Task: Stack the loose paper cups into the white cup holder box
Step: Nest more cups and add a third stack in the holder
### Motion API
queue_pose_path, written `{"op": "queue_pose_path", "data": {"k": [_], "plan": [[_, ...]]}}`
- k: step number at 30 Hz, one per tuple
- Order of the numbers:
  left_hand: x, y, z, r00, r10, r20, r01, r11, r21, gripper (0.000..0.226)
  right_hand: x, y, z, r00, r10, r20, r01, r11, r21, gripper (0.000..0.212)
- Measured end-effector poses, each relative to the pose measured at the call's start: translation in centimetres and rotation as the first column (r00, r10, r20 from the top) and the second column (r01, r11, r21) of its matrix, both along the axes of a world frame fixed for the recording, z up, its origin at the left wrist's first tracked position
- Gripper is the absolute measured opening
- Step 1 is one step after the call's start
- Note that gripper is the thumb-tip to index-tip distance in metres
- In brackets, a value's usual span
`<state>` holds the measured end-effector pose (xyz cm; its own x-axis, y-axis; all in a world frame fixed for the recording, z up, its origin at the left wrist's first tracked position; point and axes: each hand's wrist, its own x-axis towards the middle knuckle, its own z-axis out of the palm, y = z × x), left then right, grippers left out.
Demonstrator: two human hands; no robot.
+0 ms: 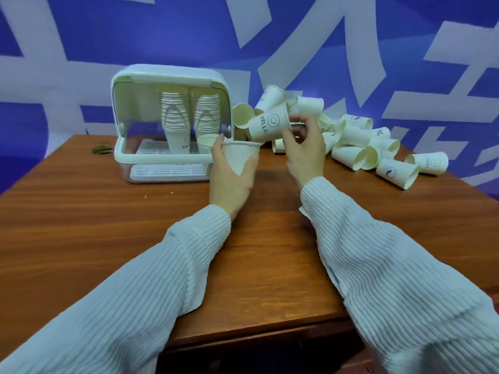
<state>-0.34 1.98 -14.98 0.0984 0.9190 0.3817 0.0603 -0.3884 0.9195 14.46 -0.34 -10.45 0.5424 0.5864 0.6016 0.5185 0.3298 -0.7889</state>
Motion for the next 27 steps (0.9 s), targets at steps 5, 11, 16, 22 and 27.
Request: {"op": "queue_pose_path", "data": {"k": [5, 11, 16, 22, 27], "plan": [[-5.0, 1.8, 0.7, 0.986, 0.155, 0.052, -0.159, 0.985, 0.063, 0.084, -4.4, 5.5, 2.5, 0.957, 0.128, 0.262, -0.115, 0.991, -0.064, 0.017], [-8.3, 3.2, 0.5, 0.970, 0.241, 0.016, -0.242, 0.969, 0.060, 0.082, -6.1, 8.8, 1.8, 0.774, 0.282, 0.567, -0.009, 0.900, -0.435, 0.026], [-8.9, 4.3, 1.1, 0.966, 0.258, 0.000, -0.258, 0.965, 0.038, 0.081, -6.7, 8.7, 0.8, 0.704, 0.395, 0.591, 0.021, 0.819, -0.573, 0.038], [-8.4, 6.3, 3.7, 0.962, 0.273, -0.010, -0.271, 0.959, 0.078, 0.075, -6.2, 8.2, 0.4, 0.648, 0.409, 0.642, 0.048, 0.820, -0.571, 0.054], [-7.1, 8.3, 6.4, 0.957, 0.290, -0.020, -0.284, 0.946, 0.153, 0.069, -4.9, 6.7, -0.3, 0.833, 0.235, 0.501, -0.015, 0.915, -0.404, 0.054]]}}
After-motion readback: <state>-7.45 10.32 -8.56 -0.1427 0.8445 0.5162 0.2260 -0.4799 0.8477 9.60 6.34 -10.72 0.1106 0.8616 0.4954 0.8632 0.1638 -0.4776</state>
